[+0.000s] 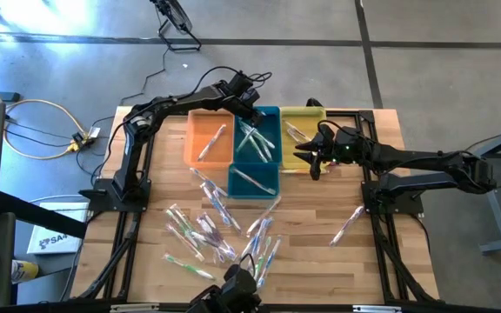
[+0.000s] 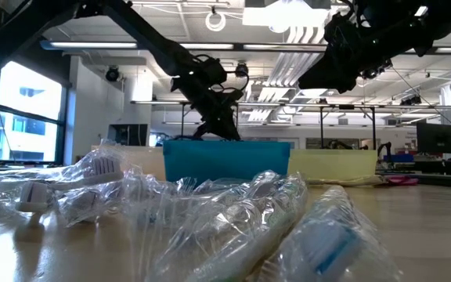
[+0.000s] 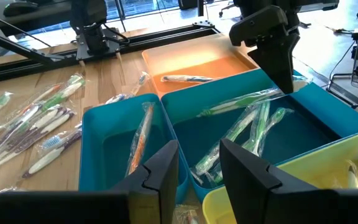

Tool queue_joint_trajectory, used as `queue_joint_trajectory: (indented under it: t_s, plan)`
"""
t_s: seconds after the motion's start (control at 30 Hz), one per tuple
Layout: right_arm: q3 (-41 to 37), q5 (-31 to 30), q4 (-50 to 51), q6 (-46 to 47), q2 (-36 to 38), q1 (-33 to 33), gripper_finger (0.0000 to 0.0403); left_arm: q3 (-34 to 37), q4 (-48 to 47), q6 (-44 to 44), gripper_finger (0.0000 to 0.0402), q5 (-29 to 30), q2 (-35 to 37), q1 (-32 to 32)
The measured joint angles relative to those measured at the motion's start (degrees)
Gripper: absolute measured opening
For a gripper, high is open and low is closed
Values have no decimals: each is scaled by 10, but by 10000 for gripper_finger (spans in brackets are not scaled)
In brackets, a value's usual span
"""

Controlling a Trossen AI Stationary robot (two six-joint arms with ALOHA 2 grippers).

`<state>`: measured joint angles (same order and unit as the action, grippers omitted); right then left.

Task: Pick & Place Toothbrushes
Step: Put the green toothbrush into the top blue bin

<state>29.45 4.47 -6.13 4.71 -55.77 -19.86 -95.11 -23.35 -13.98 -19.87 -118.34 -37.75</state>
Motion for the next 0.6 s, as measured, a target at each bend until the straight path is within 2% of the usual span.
queue_joint_trajectory:
  t_s: [0.6]
  plan:
    - [0,0,0,0,0,0,111,1,10,2,39,14,0,0]
